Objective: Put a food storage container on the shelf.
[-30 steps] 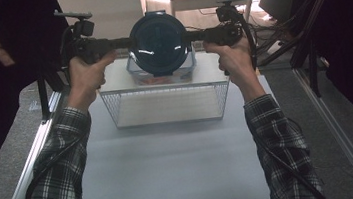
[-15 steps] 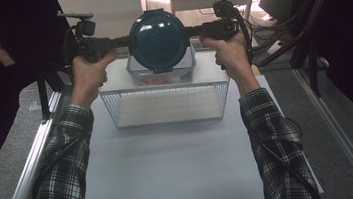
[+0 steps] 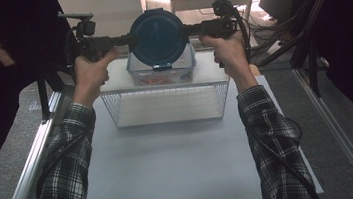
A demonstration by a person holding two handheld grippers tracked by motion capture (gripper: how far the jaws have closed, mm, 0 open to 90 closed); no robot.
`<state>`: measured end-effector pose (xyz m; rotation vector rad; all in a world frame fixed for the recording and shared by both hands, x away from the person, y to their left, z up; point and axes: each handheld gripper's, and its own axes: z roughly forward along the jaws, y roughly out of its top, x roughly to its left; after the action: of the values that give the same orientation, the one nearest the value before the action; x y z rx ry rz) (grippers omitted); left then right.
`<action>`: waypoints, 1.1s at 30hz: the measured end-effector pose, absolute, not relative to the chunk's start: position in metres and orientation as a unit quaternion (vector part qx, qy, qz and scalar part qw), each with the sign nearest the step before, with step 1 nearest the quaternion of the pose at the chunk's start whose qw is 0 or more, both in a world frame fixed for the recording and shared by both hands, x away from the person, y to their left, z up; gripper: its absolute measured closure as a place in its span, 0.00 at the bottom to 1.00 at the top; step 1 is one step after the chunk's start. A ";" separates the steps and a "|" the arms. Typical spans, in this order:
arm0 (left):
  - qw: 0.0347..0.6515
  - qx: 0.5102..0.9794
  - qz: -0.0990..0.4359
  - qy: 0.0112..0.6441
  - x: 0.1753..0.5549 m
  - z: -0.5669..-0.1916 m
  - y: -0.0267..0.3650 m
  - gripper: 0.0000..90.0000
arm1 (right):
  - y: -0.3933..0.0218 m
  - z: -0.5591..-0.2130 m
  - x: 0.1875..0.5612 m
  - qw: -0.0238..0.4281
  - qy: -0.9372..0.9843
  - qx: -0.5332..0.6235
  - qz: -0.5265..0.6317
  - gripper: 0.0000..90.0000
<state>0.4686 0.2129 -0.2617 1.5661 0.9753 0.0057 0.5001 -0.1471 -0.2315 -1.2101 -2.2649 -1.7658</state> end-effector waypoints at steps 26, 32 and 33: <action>0.563 0.708 0.079 0.420 0.433 -0.276 0.211 0.86 | -0.145 -0.240 0.437 -0.077 -0.790 -0.331 -0.511 0.97; 0.557 0.711 0.084 0.422 0.436 -0.280 0.203 0.87 | -0.141 -0.251 0.444 -0.093 -0.798 -0.347 -0.484 0.99; 0.556 0.710 0.086 0.423 0.436 -0.279 0.202 0.87 | -0.140 -0.252 0.446 -0.096 -0.795 -0.351 -0.485 0.99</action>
<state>0.4363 0.2024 -0.2790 1.6763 0.9991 0.2029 0.4460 -0.1405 -0.2519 -1.1758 -2.6632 -1.6262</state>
